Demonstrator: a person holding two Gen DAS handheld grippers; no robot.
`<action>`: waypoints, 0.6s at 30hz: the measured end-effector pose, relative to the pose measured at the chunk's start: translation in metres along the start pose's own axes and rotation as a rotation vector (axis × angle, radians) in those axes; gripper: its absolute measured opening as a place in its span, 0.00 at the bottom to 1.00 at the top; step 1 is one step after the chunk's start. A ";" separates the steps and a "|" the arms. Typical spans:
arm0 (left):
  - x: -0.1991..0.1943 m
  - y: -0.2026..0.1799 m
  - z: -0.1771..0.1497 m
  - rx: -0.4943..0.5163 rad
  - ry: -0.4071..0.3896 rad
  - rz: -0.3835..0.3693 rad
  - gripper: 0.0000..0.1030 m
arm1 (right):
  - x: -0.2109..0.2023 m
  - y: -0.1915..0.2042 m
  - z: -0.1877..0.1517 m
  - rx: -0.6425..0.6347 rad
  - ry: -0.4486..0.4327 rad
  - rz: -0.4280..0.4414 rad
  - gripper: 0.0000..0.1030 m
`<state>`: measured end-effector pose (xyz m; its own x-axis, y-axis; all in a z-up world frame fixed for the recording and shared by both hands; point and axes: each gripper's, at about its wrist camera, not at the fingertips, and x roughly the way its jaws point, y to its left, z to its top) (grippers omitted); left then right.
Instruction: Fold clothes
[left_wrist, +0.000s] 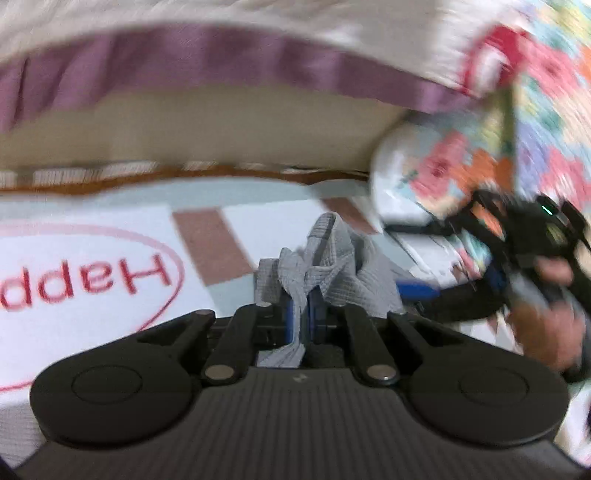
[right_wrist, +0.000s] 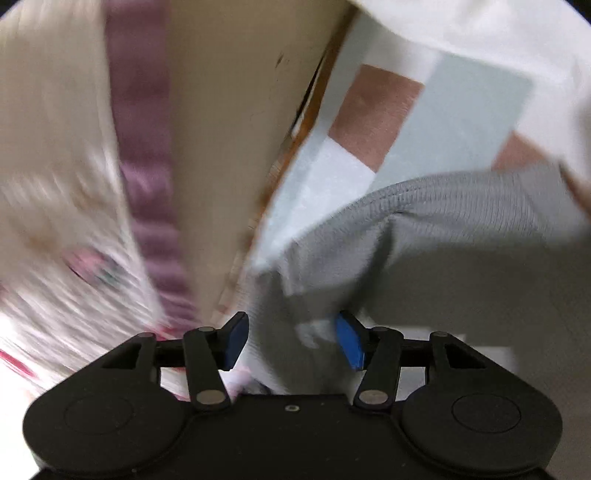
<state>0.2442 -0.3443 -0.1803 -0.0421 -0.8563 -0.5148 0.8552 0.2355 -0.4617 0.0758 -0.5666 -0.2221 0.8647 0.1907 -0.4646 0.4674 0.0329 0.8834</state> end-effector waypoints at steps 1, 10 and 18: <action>-0.010 -0.011 -0.004 0.056 -0.026 -0.020 0.06 | -0.002 -0.005 0.001 0.031 -0.011 0.030 0.67; -0.074 -0.070 -0.078 0.282 0.115 -0.079 0.11 | 0.001 -0.018 0.013 0.021 0.025 0.040 0.68; -0.104 -0.057 -0.107 0.072 0.171 -0.067 0.34 | -0.003 -0.008 0.017 -0.073 -0.003 0.196 0.69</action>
<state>0.1449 -0.2200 -0.1778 -0.1816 -0.7772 -0.6025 0.8819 0.1424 -0.4494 0.0729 -0.5838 -0.2290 0.9384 0.1973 -0.2838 0.2759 0.0669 0.9588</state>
